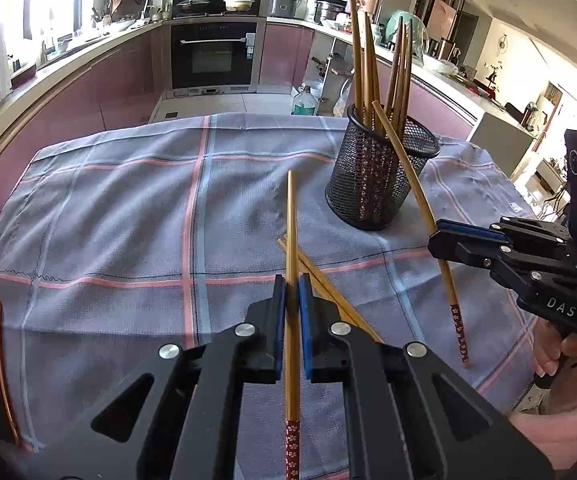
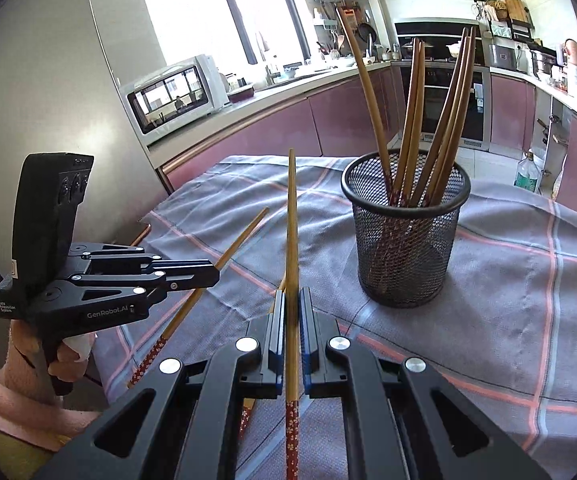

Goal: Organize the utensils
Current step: 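Lift the chopstick upright over the mesh cup with the right tool while the left tool lifts its own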

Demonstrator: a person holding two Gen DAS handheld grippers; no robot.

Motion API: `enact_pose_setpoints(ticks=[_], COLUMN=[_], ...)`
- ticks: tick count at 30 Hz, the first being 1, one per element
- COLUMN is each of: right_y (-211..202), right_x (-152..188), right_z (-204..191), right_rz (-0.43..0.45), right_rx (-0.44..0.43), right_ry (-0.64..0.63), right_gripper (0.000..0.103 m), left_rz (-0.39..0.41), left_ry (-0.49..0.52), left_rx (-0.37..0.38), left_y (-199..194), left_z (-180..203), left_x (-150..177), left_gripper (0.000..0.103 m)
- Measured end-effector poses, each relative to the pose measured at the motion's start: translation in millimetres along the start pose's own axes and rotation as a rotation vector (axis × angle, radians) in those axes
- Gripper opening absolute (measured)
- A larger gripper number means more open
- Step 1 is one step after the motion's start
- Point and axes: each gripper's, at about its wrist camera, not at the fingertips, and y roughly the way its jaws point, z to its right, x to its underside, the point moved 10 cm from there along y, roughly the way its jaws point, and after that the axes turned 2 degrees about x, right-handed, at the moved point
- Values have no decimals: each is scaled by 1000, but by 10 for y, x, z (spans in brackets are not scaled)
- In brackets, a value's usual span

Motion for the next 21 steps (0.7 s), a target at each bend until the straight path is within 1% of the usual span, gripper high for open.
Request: enact_pose_setpoints(ticks=[6,11,15,21], right_y=[-146,-307,-430,-579], right_x=[-99,-245,-366,-556], right_z=[81,140,201,277], right_rz=[43,93,137,190], right_rx=[3,9,23,40], right_ry=[10,19,24,16], right_gripper=[5,5,5,5], left_rz=[34,59,99,164], left_ry=[-2,-16,-20,-21], left_rx=[39,113,167,222], left_y=[-145,-278,-422,-652], left_z=[60,125,191,264], left_x=[-101,-187,-304,-533], left_gripper=[7,8,7,7])
